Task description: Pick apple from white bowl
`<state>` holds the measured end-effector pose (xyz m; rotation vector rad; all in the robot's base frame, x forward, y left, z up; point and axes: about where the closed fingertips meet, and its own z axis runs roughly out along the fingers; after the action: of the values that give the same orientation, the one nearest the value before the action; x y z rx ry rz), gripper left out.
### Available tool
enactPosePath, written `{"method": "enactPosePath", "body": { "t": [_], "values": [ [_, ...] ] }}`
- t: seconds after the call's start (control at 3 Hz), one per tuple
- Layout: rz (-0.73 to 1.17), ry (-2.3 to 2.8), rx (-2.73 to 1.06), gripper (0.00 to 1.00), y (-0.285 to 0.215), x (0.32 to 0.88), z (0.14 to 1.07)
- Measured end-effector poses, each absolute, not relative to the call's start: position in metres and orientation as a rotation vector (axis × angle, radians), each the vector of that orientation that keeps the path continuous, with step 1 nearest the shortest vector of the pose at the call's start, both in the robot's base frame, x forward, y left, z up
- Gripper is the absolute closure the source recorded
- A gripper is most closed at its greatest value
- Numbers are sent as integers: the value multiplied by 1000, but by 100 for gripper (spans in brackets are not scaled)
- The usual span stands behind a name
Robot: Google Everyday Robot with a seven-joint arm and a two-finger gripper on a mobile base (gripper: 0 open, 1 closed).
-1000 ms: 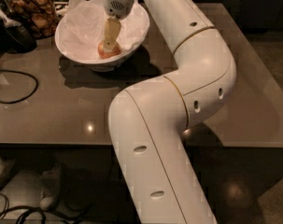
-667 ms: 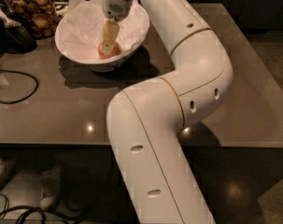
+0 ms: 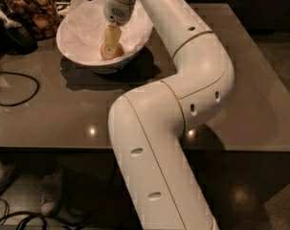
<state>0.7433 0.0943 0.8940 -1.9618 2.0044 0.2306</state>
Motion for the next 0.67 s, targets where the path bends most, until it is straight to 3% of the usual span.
{"method": "enactPosePath", "body": {
  "t": [0.67],
  "values": [
    [262, 1996, -1972, 25, 95, 745, 884]
  ]
}}
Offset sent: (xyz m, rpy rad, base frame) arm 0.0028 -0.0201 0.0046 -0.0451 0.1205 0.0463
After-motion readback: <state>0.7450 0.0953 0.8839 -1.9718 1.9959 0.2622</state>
